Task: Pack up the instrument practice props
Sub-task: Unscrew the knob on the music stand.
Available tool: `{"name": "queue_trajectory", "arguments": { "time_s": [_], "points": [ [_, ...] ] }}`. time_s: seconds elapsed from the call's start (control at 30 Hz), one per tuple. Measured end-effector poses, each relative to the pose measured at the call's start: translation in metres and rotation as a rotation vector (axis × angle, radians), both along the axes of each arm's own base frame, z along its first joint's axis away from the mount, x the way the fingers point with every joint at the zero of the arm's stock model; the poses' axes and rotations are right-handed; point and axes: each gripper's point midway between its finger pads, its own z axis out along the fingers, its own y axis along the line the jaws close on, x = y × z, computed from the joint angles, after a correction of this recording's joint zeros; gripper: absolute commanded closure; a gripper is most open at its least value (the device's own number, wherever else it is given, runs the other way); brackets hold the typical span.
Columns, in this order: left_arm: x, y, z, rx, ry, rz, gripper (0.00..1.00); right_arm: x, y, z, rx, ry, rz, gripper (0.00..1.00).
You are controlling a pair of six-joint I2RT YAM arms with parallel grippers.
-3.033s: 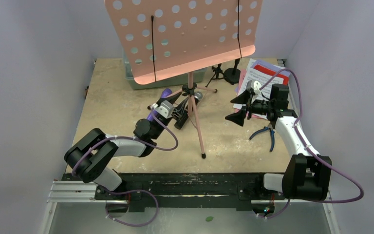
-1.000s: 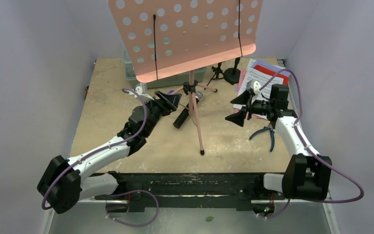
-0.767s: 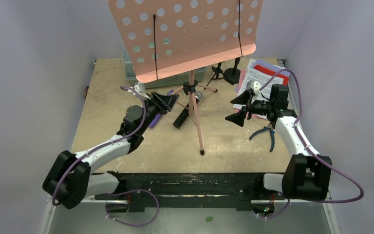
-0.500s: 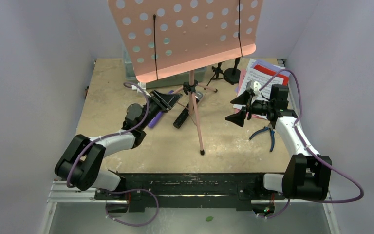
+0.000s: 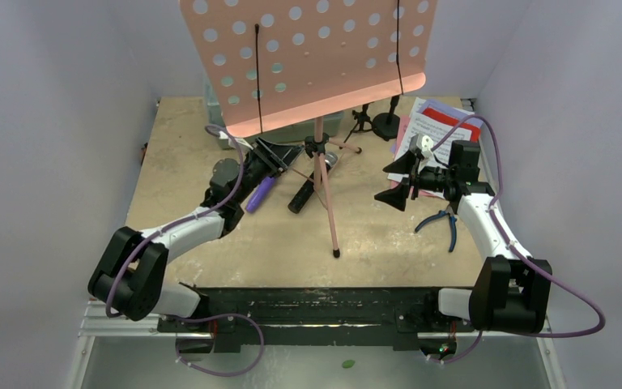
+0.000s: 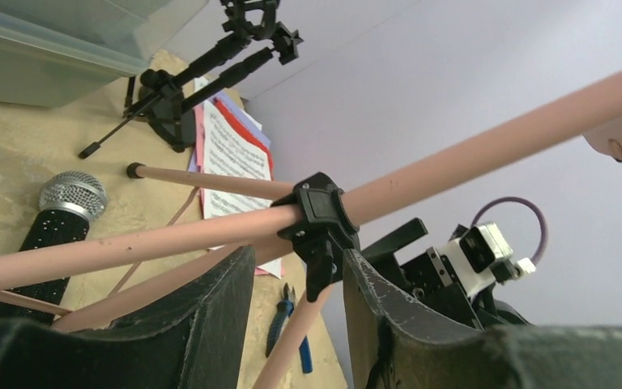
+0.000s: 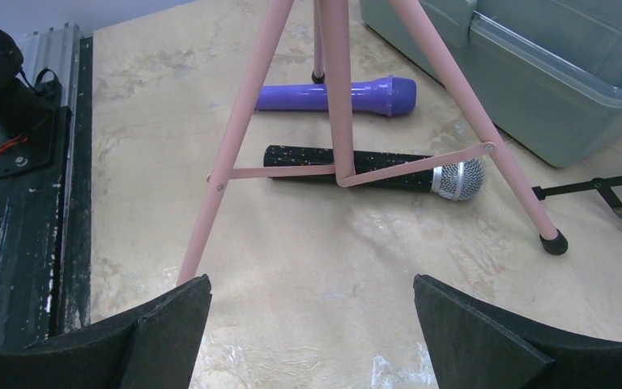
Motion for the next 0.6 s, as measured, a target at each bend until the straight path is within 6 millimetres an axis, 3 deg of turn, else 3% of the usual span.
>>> {"name": "queue_trajectory", "arguments": {
  "time_s": [0.23,0.6],
  "points": [
    [0.016,-0.001,-0.005,0.054,0.099,0.052,0.54,0.0,0.0,0.0,0.0,0.0,0.0,0.01],
    [0.021,-0.003,-0.022,0.168,0.229,0.124,0.67,0.0,0.0,0.0,0.0,0.0,0.0,0.01]
  ]
}}
